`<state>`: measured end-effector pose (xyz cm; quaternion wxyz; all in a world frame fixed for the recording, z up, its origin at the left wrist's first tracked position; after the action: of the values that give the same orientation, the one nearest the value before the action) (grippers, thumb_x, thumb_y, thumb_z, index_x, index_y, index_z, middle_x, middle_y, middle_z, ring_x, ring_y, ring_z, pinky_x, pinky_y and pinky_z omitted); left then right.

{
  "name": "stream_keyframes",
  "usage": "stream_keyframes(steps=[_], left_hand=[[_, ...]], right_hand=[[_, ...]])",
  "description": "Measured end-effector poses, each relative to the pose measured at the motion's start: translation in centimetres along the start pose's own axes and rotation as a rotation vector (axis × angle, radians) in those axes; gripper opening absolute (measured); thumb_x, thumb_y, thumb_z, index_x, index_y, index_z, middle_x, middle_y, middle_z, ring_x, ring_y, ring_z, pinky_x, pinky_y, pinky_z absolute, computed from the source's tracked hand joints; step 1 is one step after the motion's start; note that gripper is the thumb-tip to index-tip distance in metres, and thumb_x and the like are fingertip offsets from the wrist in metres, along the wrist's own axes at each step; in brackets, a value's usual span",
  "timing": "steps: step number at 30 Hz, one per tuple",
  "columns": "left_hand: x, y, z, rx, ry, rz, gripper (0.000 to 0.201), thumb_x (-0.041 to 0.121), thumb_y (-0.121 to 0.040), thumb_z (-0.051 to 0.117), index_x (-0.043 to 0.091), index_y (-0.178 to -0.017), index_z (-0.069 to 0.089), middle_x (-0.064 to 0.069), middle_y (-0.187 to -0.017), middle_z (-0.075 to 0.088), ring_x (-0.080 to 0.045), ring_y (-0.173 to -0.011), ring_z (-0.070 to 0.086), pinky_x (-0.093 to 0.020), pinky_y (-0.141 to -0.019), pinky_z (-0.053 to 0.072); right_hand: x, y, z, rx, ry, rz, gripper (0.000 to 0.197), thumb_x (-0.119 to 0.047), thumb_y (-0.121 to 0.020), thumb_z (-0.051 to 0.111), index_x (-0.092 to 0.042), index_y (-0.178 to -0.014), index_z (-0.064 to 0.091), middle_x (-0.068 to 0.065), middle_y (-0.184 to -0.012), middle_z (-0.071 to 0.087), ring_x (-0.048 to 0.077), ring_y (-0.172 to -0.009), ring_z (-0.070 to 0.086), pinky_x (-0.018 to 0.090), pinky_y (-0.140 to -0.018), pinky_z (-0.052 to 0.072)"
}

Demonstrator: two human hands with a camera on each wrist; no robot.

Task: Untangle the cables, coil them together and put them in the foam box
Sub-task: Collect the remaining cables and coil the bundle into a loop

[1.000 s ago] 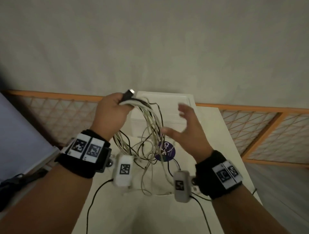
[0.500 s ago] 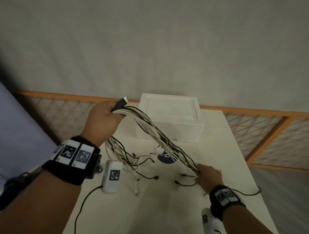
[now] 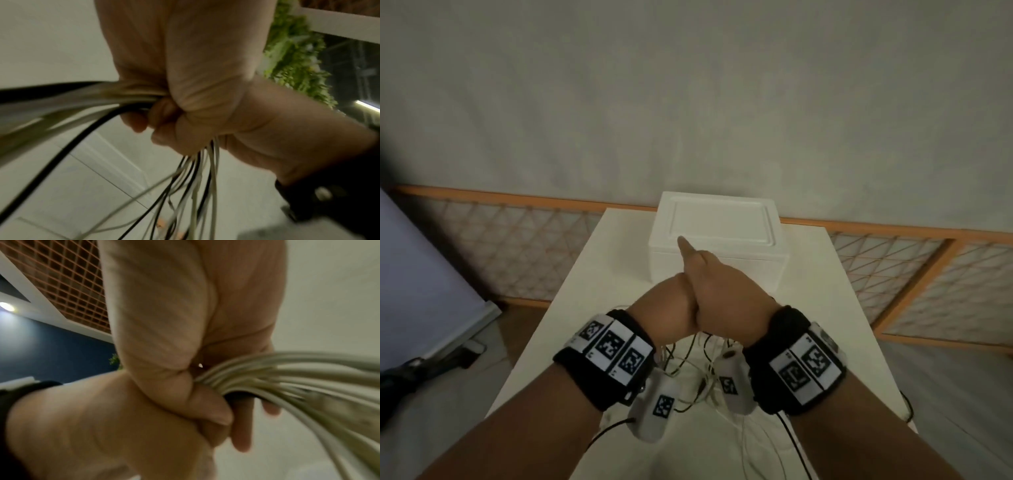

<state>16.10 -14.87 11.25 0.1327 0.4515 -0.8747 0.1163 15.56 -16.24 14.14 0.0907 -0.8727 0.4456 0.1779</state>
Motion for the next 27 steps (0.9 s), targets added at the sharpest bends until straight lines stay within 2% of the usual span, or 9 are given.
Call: stream_keyframes(steps=[4,7,9,11,14,17,21,24,27], left_hand=[[-1.4,0.6,0.5,-0.065,0.098,-0.076,0.012,-0.002,-0.085,0.054,0.0,-0.092,0.064,-0.013,-0.077,0.065,-0.026,-0.075,0.062,-0.028,-0.066,0.044],[-3.5,1.7,-0.3,0.01,0.274,-0.188,0.063,0.017,-0.075,0.077,0.01,-0.126,0.042,0.007,-0.101,0.053,-0.012,-0.093,0.058,-0.02,-0.076,0.045],[-5.9,3.5,-2.5,0.202,0.311,-0.3,0.067,0.038,-0.067,0.084,0.024,-0.118,0.042,0.012,-0.11,0.046,-0.007,-0.1,0.05,-0.025,-0.086,0.044],[-7.5,5.8,-3.2,0.338,0.43,-0.34,0.04,0.056,-0.069,0.075,0.029,-0.084,0.05,0.013,-0.08,0.053,-0.007,-0.073,0.05,-0.029,-0.07,0.045],[-5.9,6.8,3.4,0.066,1.071,-0.362,0.054,0.077,-0.066,0.063,0.023,-0.063,0.063,0.003,-0.061,0.061,-0.013,-0.058,0.054,-0.028,-0.06,0.045],[-3.2,5.5,8.6,-0.075,1.748,-0.47,0.069,0.076,-0.077,0.05,0.011,-0.088,0.071,-0.011,-0.088,0.071,-0.022,-0.076,0.065,-0.032,-0.068,0.047],[-6.5,3.2,8.6,0.387,2.324,-0.653,0.055,0.054,-0.081,0.057,0.002,-0.097,0.064,-0.013,-0.088,0.068,-0.023,-0.077,0.065,-0.032,-0.068,0.054],[-10.4,3.5,9.6,0.605,2.402,-0.896,0.026,0.028,-0.094,0.058,0.008,-0.079,0.052,-0.004,-0.061,0.056,-0.016,-0.056,0.056,-0.025,-0.063,0.049],[-13.7,4.2,9.7,0.711,2.421,-1.012,0.029,0.021,-0.098,0.054,0.013,-0.071,0.046,0.003,-0.046,0.046,-0.008,-0.033,0.045,-0.016,-0.042,0.042]], right_hand=[[1.0,-0.9,1.8,0.005,-0.061,0.044,0.096,-0.003,-0.081,0.05,-0.016,-0.149,-0.017,0.012,-0.11,0.057,0.023,-0.084,0.059,0.039,-0.078,0.052],[2.7,-1.4,2.2,0.01,0.047,0.134,0.071,-0.014,-0.091,0.047,-0.009,-0.151,0.009,0.007,-0.092,0.06,0.02,-0.078,0.059,0.03,-0.068,0.046],[4.7,-1.2,1.2,0.06,0.165,0.198,0.024,-0.026,-0.096,0.045,-0.01,-0.112,0.052,0.005,-0.091,0.058,0.022,-0.085,0.057,0.027,-0.069,0.038],[6.4,-0.8,0.6,0.107,0.176,0.26,0.022,-0.031,-0.097,0.042,-0.015,-0.082,0.047,-0.001,-0.081,0.05,0.019,-0.079,0.051,0.026,-0.067,0.033],[6.7,-0.7,0.3,0.19,0.179,0.277,0.022,-0.032,-0.097,0.042,-0.017,-0.081,0.045,-0.005,-0.076,0.046,0.017,-0.072,0.046,0.026,-0.064,0.033],[5.2,-0.9,0.8,0.249,0.144,0.237,0.014,-0.024,-0.093,0.046,-0.015,-0.082,0.046,-0.003,-0.076,0.049,0.019,-0.071,0.049,0.029,-0.063,0.036],[3.2,0.2,2.9,0.187,0.129,0.164,0.019,-0.032,-0.095,0.045,-0.014,-0.092,0.05,0.002,-0.085,0.061,0.023,-0.078,0.061,0.031,-0.058,0.041],[1.7,1.8,5.6,0.056,0.166,0.057,0.027,-0.041,-0.099,0.038,-0.017,-0.102,0.049,0.002,-0.092,0.064,0.024,-0.081,0.062,0.031,-0.056,0.038],[2.0,3.8,7.3,0.002,0.154,0.007,0.036,-0.053,-0.096,0.034,-0.02,-0.099,0.047,0.001,-0.092,0.064,0.023,-0.081,0.062,0.032,-0.063,0.042]])
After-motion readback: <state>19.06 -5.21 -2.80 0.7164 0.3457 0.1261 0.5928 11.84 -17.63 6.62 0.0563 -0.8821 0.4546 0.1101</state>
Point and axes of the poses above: each hand's wrist, its own y-axis away from the middle knuckle, its own z-axis out of the palm, x = y × z, the point moved 10 cm from there along -y, towards the middle knuckle
